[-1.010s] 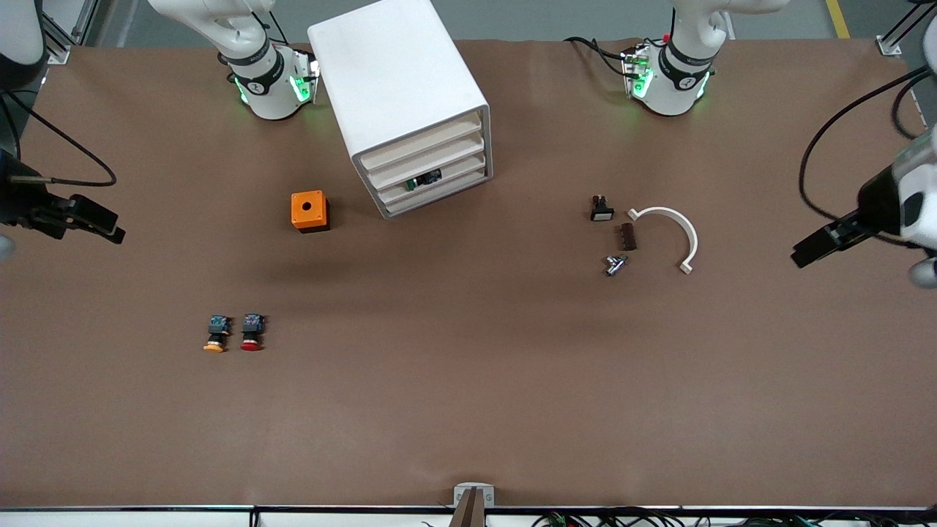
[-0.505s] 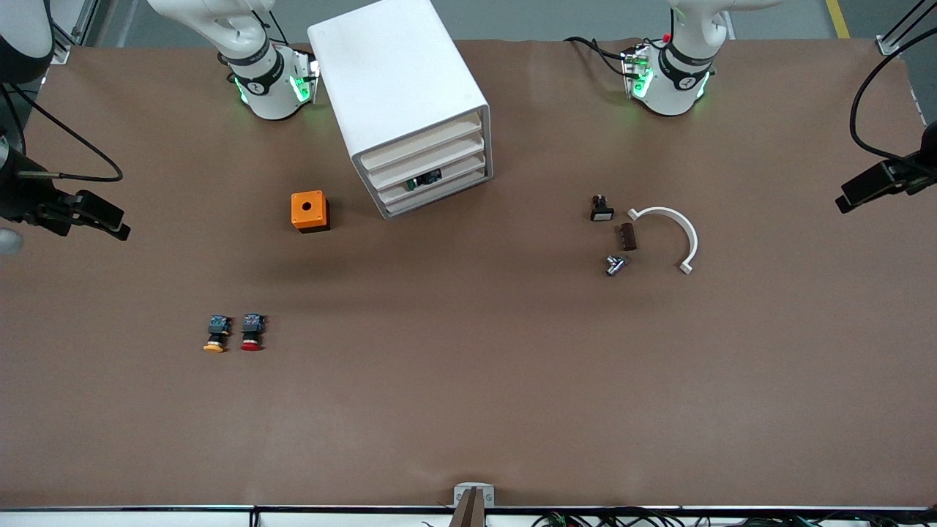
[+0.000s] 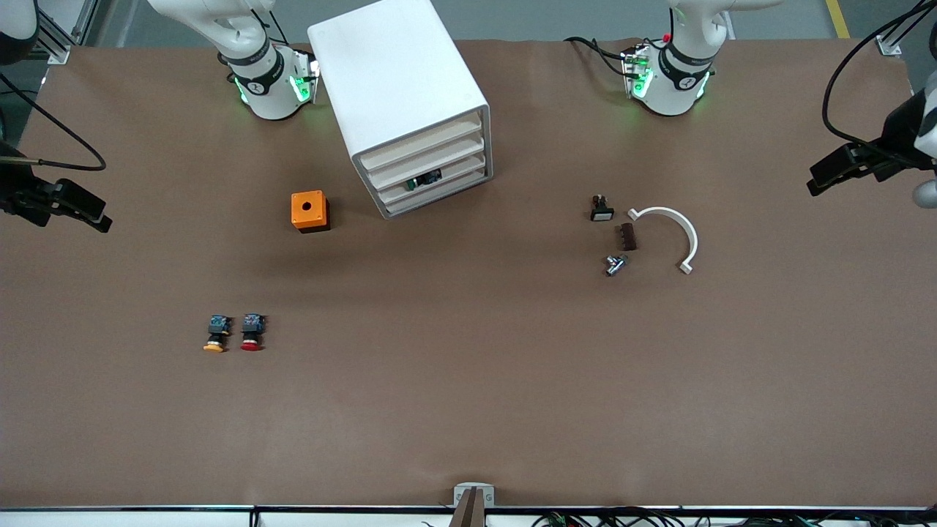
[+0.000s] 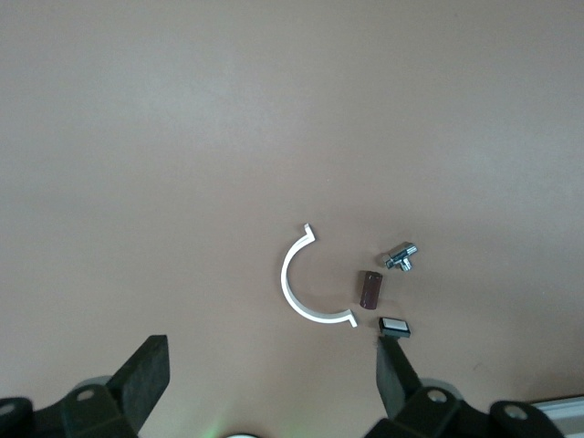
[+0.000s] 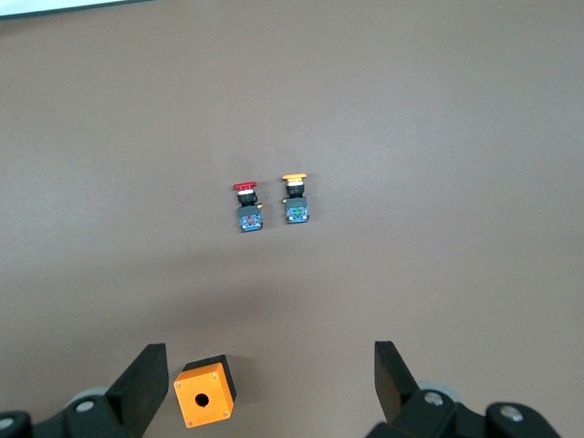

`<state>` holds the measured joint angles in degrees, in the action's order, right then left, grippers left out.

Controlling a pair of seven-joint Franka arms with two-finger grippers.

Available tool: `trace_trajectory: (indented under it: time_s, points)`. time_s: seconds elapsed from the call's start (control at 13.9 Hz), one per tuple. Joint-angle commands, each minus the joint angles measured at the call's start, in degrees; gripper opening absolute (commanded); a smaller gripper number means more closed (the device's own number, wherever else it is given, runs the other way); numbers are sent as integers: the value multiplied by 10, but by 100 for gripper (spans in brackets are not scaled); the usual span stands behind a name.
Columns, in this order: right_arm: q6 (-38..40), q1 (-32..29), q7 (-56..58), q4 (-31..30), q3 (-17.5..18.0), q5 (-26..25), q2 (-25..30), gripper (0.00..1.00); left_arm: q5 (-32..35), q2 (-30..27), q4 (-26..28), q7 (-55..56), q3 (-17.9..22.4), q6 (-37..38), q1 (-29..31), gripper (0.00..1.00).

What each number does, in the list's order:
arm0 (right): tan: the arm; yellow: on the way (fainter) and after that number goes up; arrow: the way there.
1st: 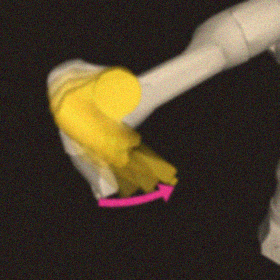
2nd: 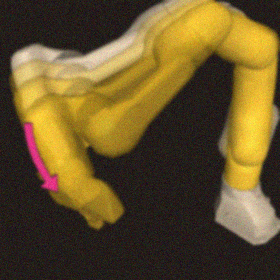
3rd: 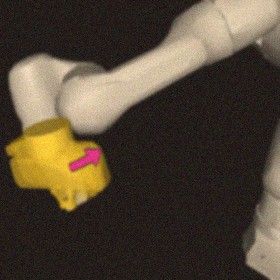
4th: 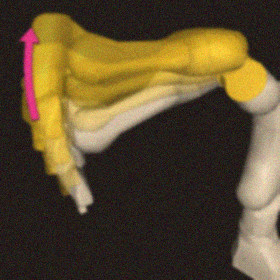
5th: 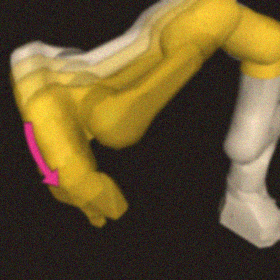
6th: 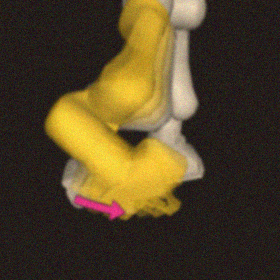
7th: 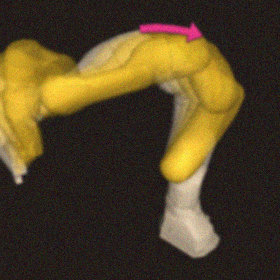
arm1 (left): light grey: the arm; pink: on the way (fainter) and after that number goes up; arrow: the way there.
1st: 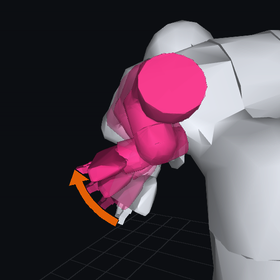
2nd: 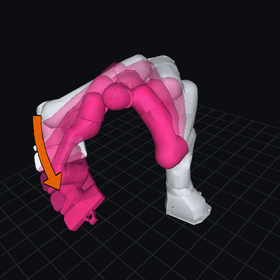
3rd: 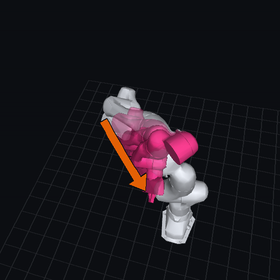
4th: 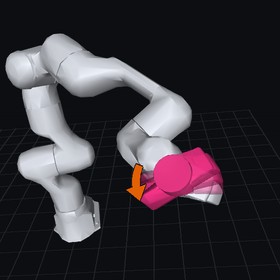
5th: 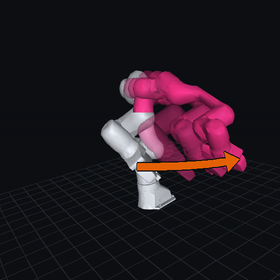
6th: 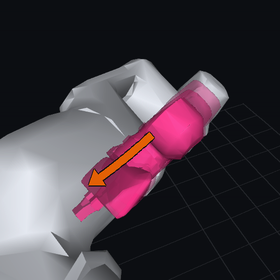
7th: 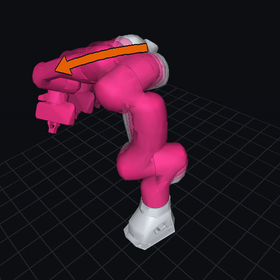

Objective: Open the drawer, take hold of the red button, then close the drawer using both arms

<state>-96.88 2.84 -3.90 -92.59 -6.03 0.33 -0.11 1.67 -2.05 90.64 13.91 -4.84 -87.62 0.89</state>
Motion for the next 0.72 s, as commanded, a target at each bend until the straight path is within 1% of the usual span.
trace_trajectory:
  time_s: [0.0,0.43,0.65]
  points:
    - [2,-4,-7,-10,8,-9,13,100,-2,-51,66,-13,-22,-31,7,100]
    - [-1,-5,-8,-9,8,-21,12,100,-9,-47,59,-49,-24,-20,7,100]
    - [0,-7,-8,-10,8,-21,12,100,-9,-40,38,-80,-23,-13,7,100]
